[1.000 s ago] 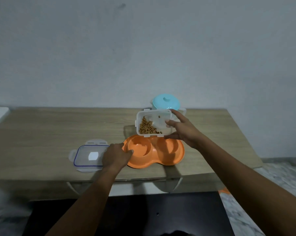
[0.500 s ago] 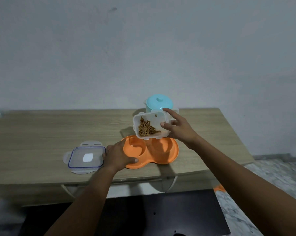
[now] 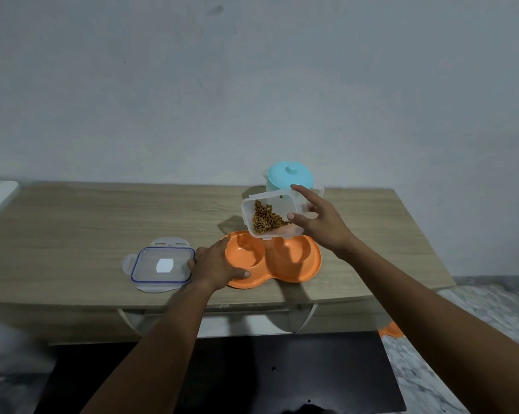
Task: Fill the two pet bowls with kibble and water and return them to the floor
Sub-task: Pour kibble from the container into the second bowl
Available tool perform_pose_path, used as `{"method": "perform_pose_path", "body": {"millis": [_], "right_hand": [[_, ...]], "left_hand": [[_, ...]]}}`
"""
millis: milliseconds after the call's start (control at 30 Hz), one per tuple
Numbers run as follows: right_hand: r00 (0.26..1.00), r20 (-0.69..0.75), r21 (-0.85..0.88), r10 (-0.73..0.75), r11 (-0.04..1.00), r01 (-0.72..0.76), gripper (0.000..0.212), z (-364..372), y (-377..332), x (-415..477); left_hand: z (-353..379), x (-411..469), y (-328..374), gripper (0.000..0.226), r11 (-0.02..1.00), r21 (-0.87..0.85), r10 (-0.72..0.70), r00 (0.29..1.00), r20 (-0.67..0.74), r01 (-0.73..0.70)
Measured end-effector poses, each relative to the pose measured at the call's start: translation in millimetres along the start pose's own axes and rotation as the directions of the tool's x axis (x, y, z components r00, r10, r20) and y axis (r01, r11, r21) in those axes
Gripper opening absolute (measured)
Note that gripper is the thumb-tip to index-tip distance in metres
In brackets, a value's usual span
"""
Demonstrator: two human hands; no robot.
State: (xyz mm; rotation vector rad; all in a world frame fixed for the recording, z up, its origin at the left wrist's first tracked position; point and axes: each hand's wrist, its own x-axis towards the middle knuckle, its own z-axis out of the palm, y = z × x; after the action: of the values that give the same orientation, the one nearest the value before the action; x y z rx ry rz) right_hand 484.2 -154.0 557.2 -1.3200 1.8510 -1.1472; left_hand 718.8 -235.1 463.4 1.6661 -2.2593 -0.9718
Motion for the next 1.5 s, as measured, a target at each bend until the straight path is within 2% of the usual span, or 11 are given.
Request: {"method": "perform_pose_path", "body": {"millis": [467,1500], "right_hand": [[0.997,0.028,-0.137,-0.074,0.988,0.077,0.063,9.9,1.1,1.3],[0.994,0.035,-0.142,-0.107,0.984,0.111,0.065,11.9,-2.4,-1.7]], "left_hand": [[-1.4,3.5,-3.6,0.106,1.000,-0.013,0.007,1.000,0.024,-0.007],[1.3,7.9,-6.0,0.107,1.000,-0.004,-0.005,0.999,0.039,0.005]]}}
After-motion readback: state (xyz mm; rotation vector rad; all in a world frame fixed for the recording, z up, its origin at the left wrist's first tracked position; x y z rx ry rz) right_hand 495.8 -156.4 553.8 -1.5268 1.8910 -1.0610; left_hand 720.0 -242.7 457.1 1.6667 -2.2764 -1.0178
